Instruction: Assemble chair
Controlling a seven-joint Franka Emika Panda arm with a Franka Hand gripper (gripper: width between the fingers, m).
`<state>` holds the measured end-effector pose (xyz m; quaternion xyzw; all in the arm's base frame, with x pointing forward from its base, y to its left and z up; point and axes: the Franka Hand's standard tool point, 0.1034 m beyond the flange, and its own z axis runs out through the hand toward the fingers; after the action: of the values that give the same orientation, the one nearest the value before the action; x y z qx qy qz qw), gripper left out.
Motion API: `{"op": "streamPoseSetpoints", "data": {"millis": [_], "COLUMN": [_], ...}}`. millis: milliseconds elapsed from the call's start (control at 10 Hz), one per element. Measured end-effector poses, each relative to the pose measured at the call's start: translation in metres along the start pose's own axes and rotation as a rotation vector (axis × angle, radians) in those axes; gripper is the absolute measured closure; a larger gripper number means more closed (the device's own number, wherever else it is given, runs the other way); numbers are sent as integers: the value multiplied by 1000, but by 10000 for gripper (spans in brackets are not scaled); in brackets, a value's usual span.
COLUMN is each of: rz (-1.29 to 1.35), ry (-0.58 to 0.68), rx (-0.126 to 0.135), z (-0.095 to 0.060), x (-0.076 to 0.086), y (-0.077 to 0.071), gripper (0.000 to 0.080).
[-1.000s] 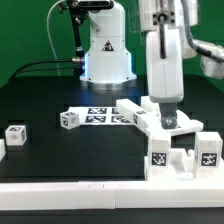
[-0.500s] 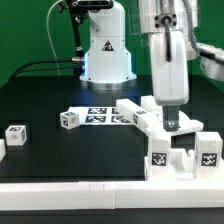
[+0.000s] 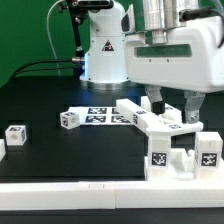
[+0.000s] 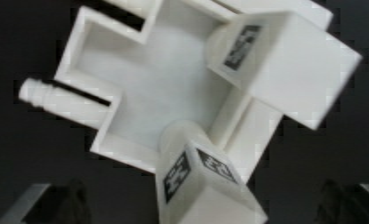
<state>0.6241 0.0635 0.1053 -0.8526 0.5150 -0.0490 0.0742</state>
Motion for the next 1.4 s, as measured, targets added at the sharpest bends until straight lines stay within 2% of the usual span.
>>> {"op": "streamPoseSetpoints", "data": {"millis": [400, 600, 900, 1000, 1400], "rz": [-255, -554, -990, -1024, -1030], "ry": [3, 13, 59, 77, 85], "rx": [2, 8, 16, 18, 17], "z": [-1, 0, 5, 1, 2], "x": [1, -4, 5, 9, 10], "y": [0, 2, 15, 15, 16], "gripper": [151, 151, 151, 151, 151]}}
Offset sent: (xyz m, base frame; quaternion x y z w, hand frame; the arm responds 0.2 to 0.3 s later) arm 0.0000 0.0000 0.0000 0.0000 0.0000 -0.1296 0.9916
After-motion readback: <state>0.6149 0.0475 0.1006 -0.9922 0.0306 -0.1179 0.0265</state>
